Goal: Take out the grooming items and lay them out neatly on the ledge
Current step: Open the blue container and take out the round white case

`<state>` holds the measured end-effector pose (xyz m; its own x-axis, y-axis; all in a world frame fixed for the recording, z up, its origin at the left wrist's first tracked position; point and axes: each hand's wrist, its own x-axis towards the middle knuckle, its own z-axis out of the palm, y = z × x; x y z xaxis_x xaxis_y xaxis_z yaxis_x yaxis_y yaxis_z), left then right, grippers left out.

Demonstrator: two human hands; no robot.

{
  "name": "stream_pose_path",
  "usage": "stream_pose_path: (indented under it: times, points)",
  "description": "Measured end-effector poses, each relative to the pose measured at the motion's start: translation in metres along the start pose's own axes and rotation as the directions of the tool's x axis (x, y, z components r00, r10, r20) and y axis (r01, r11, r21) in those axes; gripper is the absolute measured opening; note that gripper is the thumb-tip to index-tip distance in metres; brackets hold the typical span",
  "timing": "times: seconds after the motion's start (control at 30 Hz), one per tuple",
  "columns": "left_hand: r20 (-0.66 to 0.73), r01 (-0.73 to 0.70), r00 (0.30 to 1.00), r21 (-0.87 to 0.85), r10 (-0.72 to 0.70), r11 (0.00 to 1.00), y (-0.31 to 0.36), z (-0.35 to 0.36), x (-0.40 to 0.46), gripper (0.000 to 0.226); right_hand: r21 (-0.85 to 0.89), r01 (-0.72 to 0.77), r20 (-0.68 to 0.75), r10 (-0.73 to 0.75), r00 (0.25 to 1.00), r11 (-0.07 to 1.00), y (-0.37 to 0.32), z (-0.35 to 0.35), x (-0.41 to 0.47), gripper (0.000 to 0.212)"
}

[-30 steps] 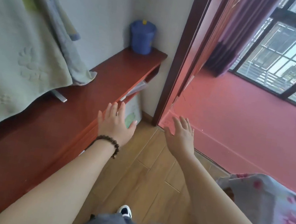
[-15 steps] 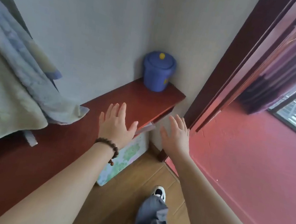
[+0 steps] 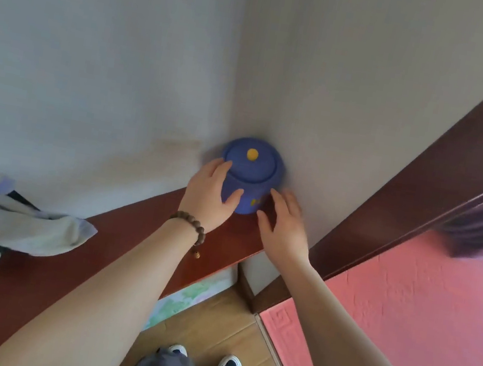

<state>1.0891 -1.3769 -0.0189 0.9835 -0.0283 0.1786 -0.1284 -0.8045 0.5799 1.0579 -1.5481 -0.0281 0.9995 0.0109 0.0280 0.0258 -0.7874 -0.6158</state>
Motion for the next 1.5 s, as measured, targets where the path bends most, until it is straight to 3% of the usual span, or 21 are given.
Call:
stream_pose_path:
  times: [0.27,0.53,0.93,1.17,1.5]
  points:
    - [0.127,-0.046,0.991,-0.026,0.049,0.999,0.005,0.018,0.075,0.053,0.068,-0.003,0.0,0.003,1.0,0.998,0.001,-0.002,0.033,0.058]
    - [-0.017,-0.065,0.998,-0.142,0.063,0.988,0.004,0.03,0.087,0.023,0.067,-0.019,-0.002,0.019,1.0,0.998,0.004,-0.002,0.045,0.057]
    - [-0.154,-0.064,0.987,-0.17,0.037,0.983,-0.01,-0.006,0.06,0.016,0.053,-0.029,0.068,0.025,0.997,0.998,0.0,0.003,0.061,0.064]
    - [-0.202,0.064,0.975,-0.117,-0.087,0.991,-0.047,-0.018,0.004,0.021,0.029,-0.056,0.049,0.055,0.997,0.998,-0.002,0.007,0.063,0.065]
    - [0.006,0.257,0.966,-0.02,-0.257,0.966,-0.1,0.024,-0.036,0.016,0.026,-0.058,0.044,0.057,0.997,0.998,-0.004,0.01,0.062,0.066]
